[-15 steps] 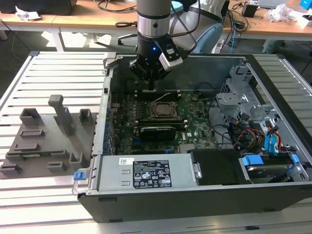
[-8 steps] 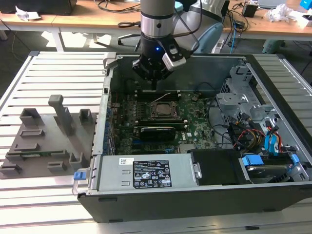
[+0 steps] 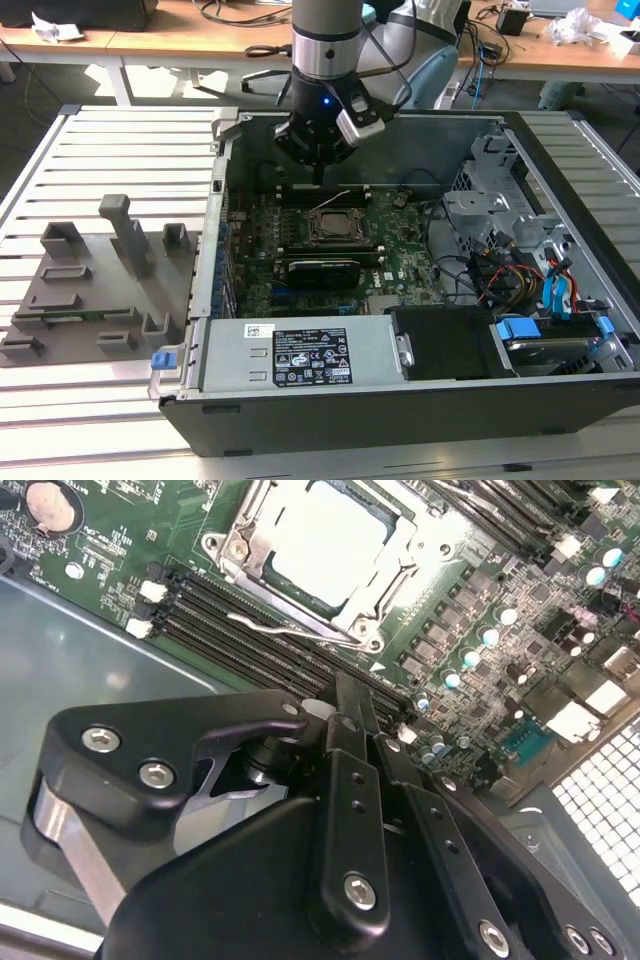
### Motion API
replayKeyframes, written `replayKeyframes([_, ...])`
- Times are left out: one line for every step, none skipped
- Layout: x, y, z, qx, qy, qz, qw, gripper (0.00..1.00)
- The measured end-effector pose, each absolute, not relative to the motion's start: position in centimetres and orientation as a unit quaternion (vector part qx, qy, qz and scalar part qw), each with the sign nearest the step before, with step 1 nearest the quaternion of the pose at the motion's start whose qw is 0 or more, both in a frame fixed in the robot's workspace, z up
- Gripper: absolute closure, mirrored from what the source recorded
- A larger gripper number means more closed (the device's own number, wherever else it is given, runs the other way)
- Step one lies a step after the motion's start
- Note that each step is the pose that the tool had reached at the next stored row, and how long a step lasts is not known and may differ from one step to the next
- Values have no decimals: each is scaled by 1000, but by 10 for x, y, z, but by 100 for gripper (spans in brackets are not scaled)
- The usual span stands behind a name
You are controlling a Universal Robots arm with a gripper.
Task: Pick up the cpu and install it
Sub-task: 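Install the first cpu locking lever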
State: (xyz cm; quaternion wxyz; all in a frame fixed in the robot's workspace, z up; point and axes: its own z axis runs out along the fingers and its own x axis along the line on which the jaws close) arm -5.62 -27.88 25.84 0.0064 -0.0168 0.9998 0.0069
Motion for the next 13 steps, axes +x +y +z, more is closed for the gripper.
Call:
replayKeyframes([-56, -284, 256, -17, 1000, 16, 6, 89])
replayKeyframes([-56, -285, 255, -17, 1000, 18, 6, 89])
replayKeyframes([-55, -286, 254, -17, 1000, 20, 6, 89])
replayKeyframes([-54, -287, 252, -17, 1000, 22, 6, 89])
replayKeyframes([-53, -287, 251, -17, 1000, 22, 5, 89])
replayKeyframes([-52, -287, 250, -17, 1000, 23, 5, 89])
replayKeyframes([-50, -288, 247, -17, 1000, 23, 5, 89])
replayKeyframes([-48, -288, 245, -17, 1000, 23, 4, 89])
replayKeyframes([-47, -288, 243, -17, 1000, 23, 4, 89])
replayKeyframes([-45, -287, 240, -17, 1000, 23, 4, 89])
replayKeyframes([-43, -287, 238, -18, 1000, 22, 4, 89])
replayKeyframes([-42, -287, 236, -19, 1000, 22, 4, 89])
replayKeyframes([-40, -287, 234, -20, 1000, 22, 4, 89])
